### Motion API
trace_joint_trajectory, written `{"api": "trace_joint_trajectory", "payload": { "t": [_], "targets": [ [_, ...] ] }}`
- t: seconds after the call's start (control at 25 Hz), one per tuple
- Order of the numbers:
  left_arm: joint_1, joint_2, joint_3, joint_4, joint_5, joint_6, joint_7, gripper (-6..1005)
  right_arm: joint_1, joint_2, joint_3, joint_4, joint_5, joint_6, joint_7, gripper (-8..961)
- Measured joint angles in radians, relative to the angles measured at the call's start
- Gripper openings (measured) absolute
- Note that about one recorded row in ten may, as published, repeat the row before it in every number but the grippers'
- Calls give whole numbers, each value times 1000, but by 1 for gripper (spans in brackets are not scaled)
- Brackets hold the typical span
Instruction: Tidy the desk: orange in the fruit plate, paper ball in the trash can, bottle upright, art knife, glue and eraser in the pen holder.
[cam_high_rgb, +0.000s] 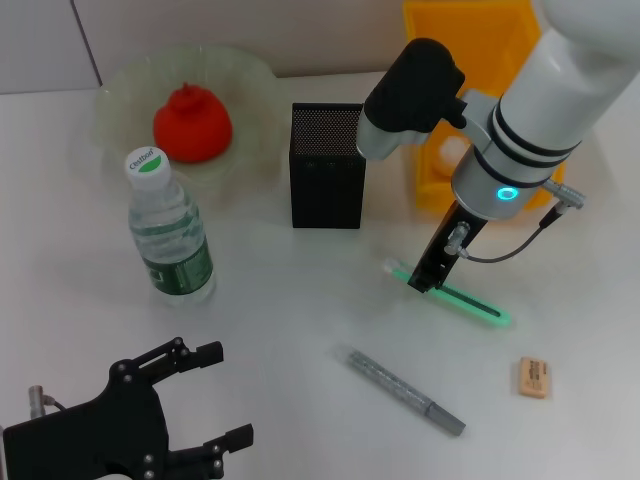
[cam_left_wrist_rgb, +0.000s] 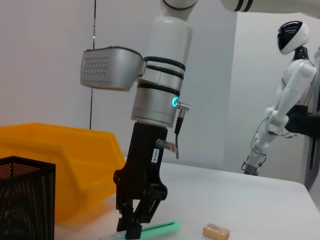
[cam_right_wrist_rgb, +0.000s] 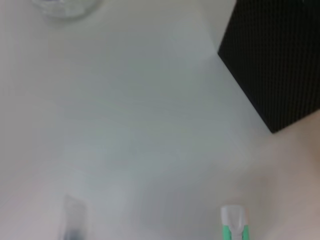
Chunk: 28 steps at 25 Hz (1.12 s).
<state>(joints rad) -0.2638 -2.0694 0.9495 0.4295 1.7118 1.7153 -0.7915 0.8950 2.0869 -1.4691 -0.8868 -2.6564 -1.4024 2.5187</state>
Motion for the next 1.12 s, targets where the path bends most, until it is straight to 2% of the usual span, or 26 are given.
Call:
{"api": "trace_joint_trajectory", "payload": {
  "t": [0.32,0.64,0.68,0.8,0.88,1.12],
  "targets": [
    [0,0,0,0,0,5,0,859,-46,-5,72,-206,34,-151,-8,167],
    [0,0,0,0,0,7,-1,859,-100,-8,301,-434,187,-313,-76,169],
    [0,0,0,0,0,7,-1,859,-122,-8,354,-479,224,-313,-102,169],
    [-1,0,0,0,0,7,-1,859,-148,-8,408,-507,277,-298,-137,170],
    [-1,0,0,0,0,7,0,859,-183,-8,484,-509,379,-254,-206,170],
    [-2,0,0,5,0,-9,1,859,-247,-8,532,-463,557,-141,-337,171]
  ]
}}
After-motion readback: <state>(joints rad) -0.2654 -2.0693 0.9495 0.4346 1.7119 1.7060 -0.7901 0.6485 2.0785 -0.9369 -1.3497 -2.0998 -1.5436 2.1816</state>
